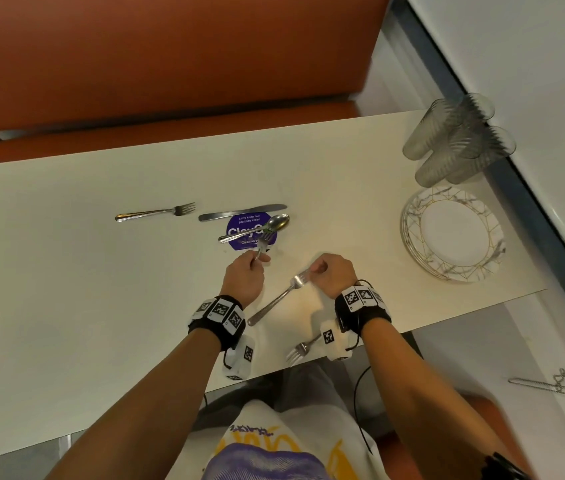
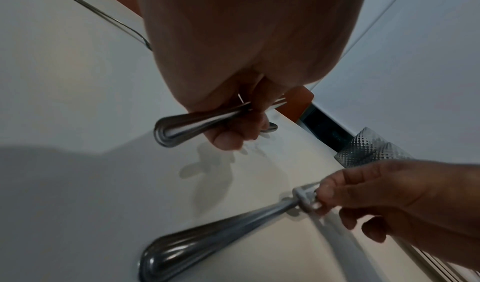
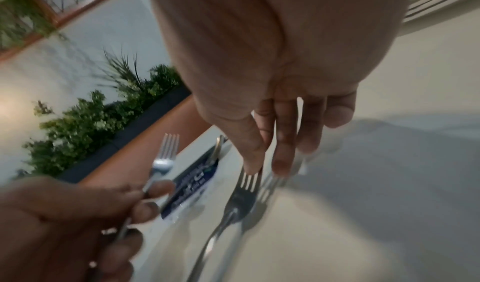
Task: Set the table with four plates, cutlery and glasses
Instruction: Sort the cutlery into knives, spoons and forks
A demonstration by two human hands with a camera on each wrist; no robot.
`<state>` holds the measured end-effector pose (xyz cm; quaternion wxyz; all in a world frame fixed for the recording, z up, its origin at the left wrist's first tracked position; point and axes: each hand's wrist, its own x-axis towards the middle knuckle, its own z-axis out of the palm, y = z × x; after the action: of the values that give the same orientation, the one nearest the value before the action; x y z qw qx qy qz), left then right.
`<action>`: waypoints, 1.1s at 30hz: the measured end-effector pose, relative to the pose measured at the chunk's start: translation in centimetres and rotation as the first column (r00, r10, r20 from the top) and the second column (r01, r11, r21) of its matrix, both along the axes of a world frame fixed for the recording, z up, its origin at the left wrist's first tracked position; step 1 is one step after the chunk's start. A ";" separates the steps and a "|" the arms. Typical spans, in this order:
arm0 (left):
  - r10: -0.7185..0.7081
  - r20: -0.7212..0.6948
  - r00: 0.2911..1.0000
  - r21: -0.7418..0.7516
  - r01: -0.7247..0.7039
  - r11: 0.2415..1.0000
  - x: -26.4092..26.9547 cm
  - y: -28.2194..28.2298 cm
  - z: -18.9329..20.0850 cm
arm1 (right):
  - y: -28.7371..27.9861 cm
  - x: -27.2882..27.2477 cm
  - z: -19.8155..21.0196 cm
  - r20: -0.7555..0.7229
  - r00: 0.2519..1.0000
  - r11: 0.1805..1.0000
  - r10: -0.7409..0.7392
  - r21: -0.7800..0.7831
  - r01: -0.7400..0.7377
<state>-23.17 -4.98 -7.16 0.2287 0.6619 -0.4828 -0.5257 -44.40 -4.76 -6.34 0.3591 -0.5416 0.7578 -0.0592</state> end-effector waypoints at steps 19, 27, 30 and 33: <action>-0.012 -0.349 0.937 0.190 0.084 0.978 -1.9 -0.2 4.4 | -4.6 2.1 4.7 0.180 0.984 0.919 0.013 -0.390 0.059; -0.007 -0.390 0.921 0.199 0.092 0.976 -2.2 -0.1 4.5 | -5.2 2.4 4.5 0.159 0.985 0.935 0.062 -0.354 -0.002; -0.037 -0.360 0.932 0.143 0.095 0.985 -2.3 0.2 4.0 | -5.5 2.3 4.6 0.186 0.982 0.934 0.026 -0.355 0.043; -0.065 -0.275 0.959 0.077 0.089 0.993 -2.5 0.8 3.6 | -5.4 2.2 4.6 0.193 0.981 0.934 0.027 -0.355 0.044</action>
<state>-25.72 -4.15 -3.54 0.2426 0.5736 -0.4483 -0.6412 -42.20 -10.18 -1.71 0.3269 -0.5861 0.6978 -0.2503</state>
